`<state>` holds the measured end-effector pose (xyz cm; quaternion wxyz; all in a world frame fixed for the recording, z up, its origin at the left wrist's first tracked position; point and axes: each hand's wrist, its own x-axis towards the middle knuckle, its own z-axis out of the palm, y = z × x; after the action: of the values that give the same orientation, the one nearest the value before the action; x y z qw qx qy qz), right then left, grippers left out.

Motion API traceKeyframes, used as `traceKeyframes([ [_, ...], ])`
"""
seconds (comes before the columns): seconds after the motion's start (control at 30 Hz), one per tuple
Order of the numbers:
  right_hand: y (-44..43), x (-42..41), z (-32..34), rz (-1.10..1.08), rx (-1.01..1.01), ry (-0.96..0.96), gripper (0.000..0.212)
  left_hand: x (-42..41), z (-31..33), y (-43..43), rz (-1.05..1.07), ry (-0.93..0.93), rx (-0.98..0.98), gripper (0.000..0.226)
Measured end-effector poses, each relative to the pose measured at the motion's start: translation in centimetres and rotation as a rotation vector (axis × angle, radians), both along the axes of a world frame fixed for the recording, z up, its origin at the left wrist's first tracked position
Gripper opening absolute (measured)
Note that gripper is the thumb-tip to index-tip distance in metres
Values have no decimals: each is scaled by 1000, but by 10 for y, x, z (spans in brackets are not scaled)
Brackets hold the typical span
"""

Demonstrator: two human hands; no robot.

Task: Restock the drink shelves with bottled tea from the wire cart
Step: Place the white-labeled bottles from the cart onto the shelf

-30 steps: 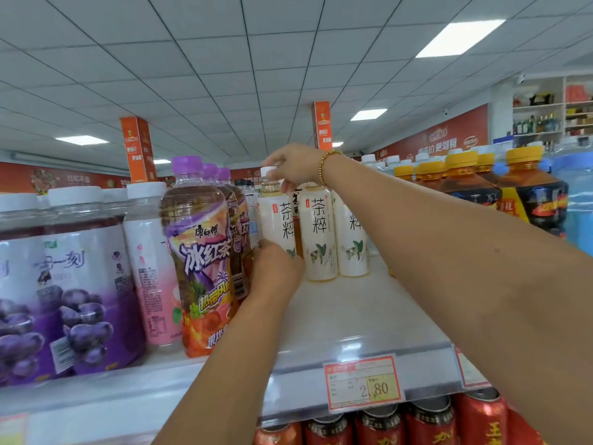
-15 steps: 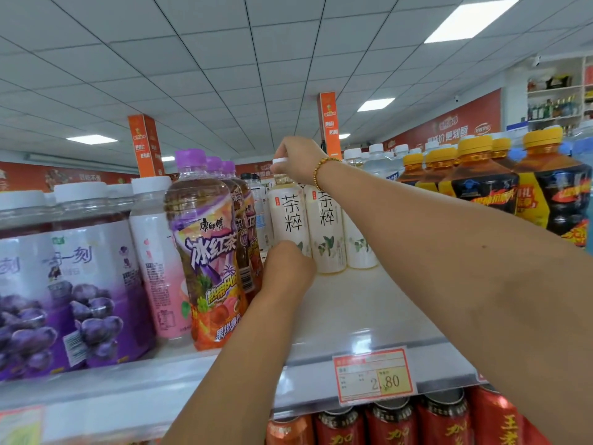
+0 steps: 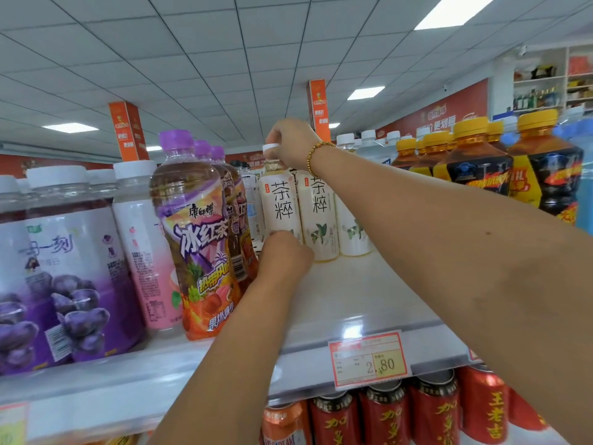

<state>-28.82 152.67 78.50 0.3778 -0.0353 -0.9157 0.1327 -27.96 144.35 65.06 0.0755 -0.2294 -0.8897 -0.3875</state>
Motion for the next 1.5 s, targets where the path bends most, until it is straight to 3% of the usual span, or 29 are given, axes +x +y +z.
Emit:
traceKeyframes([
  [0.17, -1, 13, -11, 3, -51, 15, 32, 6, 2, -2, -25, -10, 52, 26],
  [0.33, -18, 59, -25, -36, -85, 67, 31, 29, 11, -15, -83, 24, 88, 31],
  [0.43, -36, 117, -42, -42, -107, 171, 15, 55, 20, -33, -168, 221, 176, 24],
  [0.53, -54, 201, -81, -83, -69, 291, 32, 96, 5, -61, -348, 417, 399, 41],
  [0.63, -64, 285, -140, -153, -153, 312, 33, 148, -40, -78, -534, 418, 496, 50],
  [0.77, -53, 375, -239, -378, -355, 169, 27, 216, -120, -64, -852, 194, 362, 52],
  [0.83, -39, 418, -293, -544, -462, 64, 20, 246, -164, -46, -980, 89, 259, 40],
  [0.93, -16, 490, -373, -839, -649, -58, 16, 290, -230, -13, -1115, -84, 100, 16],
  [1.1, -2, 605, -494, -1241, -1004, -123, 24, 360, -327, 30, -1239, -209, -145, 10],
  [1.23, 8, 666, -581, -1388, -1211, -166, 22, 401, -401, 64, -1246, -313, -340, 13],
  [1.43, 42, 710, -705, -1442, -1560, -237, 12, 448, -512, 133, -1172, -371, -580, 7],
  [1.5, 54, 715, -757, -1413, -1656, -296, 22, 464, -552, 157, -1175, -402, -668, 6],
])
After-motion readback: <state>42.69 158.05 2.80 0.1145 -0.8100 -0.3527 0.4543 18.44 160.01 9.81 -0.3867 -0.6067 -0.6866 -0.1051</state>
